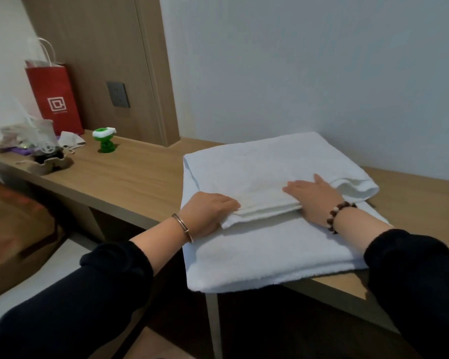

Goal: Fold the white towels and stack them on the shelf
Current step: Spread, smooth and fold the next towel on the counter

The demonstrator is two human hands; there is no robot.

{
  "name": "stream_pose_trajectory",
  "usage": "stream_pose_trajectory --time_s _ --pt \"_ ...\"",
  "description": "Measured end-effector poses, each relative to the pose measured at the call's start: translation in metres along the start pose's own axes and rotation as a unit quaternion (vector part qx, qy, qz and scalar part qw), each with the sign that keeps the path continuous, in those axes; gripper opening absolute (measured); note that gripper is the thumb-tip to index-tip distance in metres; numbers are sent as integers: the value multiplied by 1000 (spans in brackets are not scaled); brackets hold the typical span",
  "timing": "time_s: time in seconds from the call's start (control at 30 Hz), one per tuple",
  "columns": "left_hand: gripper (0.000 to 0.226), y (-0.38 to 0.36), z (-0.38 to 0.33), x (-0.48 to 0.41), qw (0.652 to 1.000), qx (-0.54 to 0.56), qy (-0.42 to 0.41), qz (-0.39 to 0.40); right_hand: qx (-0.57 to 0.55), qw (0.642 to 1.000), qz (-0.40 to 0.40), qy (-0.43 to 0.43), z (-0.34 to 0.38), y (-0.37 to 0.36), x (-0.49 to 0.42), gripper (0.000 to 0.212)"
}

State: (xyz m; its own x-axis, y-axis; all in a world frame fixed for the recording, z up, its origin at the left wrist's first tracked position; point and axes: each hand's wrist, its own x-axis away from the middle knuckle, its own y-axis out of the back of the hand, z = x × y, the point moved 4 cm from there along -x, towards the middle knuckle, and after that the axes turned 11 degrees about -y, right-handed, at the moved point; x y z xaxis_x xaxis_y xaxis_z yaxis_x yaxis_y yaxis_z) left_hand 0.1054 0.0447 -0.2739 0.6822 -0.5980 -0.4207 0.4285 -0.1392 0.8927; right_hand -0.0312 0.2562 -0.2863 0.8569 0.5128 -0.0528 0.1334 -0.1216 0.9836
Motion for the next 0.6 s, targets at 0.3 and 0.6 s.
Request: stream_pose_trajectory --time_s 0.3,0.6 --pt "40 -10 71 4 968 -59 133 203 107 988 -84 -67 13 5 21 13" --pt "42 -24 18 -33 972 -114 110 173 -22 981 -14 -192 -30 -11 40 63"
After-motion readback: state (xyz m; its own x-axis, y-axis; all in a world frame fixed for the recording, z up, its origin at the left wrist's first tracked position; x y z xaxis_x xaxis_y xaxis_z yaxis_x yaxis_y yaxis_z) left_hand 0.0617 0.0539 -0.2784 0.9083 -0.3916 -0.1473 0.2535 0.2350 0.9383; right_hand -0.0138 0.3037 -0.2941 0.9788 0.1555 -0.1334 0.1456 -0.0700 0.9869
